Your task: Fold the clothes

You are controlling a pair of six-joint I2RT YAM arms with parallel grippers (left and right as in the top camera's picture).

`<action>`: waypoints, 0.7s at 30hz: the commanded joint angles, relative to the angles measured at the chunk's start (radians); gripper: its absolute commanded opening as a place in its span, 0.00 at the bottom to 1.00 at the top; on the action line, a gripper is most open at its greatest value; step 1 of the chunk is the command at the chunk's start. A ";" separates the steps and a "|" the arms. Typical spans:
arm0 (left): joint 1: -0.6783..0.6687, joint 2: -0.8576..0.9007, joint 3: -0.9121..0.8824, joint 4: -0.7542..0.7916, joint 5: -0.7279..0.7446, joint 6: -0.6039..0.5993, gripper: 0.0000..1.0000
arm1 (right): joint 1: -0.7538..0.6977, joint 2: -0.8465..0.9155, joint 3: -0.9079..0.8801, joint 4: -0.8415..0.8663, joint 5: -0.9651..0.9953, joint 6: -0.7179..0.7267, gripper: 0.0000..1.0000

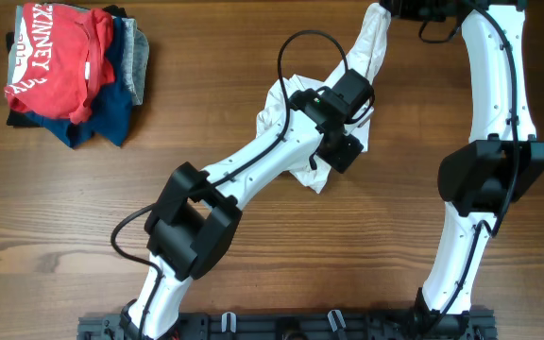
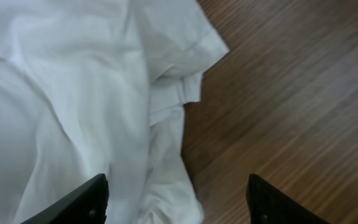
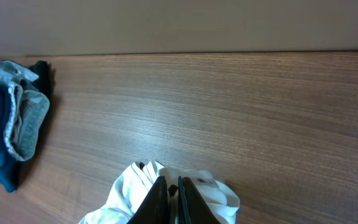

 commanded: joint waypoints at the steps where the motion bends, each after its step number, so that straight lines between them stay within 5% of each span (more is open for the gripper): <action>1: 0.011 0.037 0.010 0.000 -0.155 -0.011 0.74 | -0.002 0.014 0.017 0.006 -0.001 0.010 0.08; 5: 0.022 0.064 0.010 0.000 -0.174 -0.010 0.73 | -0.002 0.014 0.017 0.009 -0.001 0.010 0.08; 9: 0.030 0.079 0.010 0.000 -0.203 -0.011 0.60 | -0.002 0.014 0.017 0.014 -0.001 0.011 0.08; 10: 0.032 0.080 0.010 0.000 -0.205 -0.011 0.42 | -0.002 0.014 0.017 0.014 -0.001 0.011 0.08; 11: 0.037 0.080 0.010 -0.001 -0.204 -0.011 0.11 | -0.002 0.014 0.017 0.014 -0.001 0.011 0.08; 12: 0.040 0.080 0.010 -0.001 -0.203 -0.011 0.04 | -0.002 0.014 0.017 0.015 0.000 0.012 0.06; 21: 0.106 0.011 0.014 -0.045 -0.236 -0.095 0.04 | -0.029 -0.002 0.018 -0.004 -0.021 0.018 0.04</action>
